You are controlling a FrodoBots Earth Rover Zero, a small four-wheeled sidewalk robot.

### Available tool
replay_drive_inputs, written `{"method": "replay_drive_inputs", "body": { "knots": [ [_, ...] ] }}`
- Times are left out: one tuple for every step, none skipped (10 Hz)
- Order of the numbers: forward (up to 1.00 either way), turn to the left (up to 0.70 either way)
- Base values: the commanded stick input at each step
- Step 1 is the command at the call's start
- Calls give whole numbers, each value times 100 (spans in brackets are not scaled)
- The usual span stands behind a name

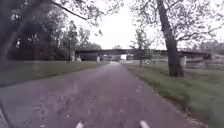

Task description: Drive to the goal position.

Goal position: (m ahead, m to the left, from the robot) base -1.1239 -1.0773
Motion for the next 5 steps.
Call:
{"method": "replay_drive_inputs", "body": {
  "knots": [
    [70,0],
    [70,0],
    [70,0],
    [70,0],
    [70,0]
  ]
}}
